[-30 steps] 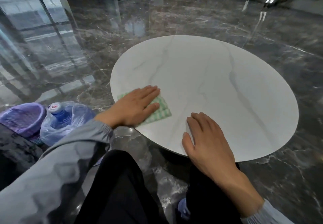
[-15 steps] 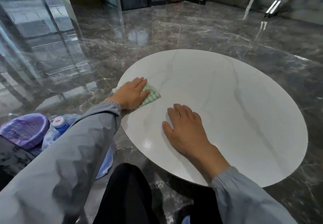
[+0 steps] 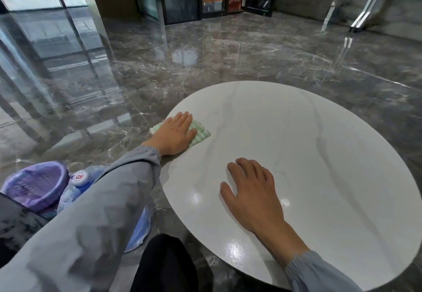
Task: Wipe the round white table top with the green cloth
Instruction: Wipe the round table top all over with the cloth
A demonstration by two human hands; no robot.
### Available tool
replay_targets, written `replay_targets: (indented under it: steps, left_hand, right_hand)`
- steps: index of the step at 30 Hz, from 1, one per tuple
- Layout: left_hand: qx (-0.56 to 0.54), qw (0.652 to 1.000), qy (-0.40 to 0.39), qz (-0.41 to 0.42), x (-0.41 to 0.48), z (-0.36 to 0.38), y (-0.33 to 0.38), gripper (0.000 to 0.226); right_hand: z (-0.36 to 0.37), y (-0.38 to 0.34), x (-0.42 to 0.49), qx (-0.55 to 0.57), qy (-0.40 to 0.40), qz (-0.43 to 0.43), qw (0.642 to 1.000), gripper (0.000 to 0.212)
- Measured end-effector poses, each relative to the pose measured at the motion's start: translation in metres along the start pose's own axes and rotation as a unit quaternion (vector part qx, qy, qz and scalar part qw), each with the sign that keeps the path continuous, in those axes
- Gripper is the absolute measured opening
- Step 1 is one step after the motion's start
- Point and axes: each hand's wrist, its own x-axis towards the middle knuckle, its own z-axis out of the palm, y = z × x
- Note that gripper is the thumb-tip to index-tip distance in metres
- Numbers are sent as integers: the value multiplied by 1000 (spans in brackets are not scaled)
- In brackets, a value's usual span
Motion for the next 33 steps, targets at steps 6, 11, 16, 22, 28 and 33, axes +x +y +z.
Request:
replay_targets:
  steps: [6,11,16,22,28,33]
  left_hand:
    - [9,994,-25,107,-90,13,29,81]
    - [-1,992,-25,123,-93,12,26,70]
    - [7,997,-26,66,-2,-1,-10,70]
    - [24,999,-23,9,81,-14,-21,69]
    - [14,997,-39,65,39,-10,15,69]
    - [15,976,-47,213,-33,4,49,70]
  right_hand:
    - [-1,-4,0,-11,-10,2,1000,47]
    - [-1,-5,0,-6,-11,6,1000,48]
    - [-1,-5,1,-4,-11,13,1000,47]
    - [-7,-7,1,14,-18,23,999,44]
    - [-7,-7,3,12,-41,23,999,50]
    - [-1,-7,2,14,-18,30,999,48]
